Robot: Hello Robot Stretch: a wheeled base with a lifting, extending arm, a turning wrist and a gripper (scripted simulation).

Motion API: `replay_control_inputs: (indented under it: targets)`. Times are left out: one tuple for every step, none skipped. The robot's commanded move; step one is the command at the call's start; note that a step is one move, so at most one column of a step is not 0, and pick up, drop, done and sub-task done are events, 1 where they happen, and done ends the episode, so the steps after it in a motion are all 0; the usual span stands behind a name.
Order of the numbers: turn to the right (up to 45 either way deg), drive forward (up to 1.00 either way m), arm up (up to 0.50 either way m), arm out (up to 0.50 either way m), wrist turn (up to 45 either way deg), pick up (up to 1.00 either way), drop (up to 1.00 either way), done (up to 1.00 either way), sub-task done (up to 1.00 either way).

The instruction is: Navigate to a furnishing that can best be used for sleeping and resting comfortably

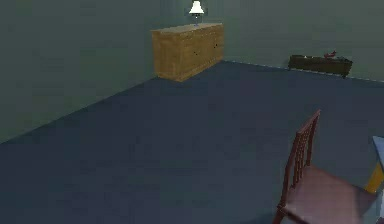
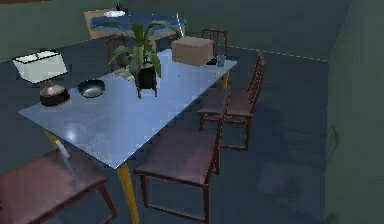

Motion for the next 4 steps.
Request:
replay_control_inputs:
  targets:
    - [-3.0,0.0,0.0,0.0,0.0,0.0,0.0,0.0,0.0]
    - [0.0,0.3,0.0,0.0,0.0,0.0,0.0,0.0,0.0]
    - [-3.0,0.0,0.0,0.0,0.0,0.0,0.0,0.0,0.0]
    - [0.0,0.45,0.0,0.0,0.0,0.0,0.0,0.0,0.0]
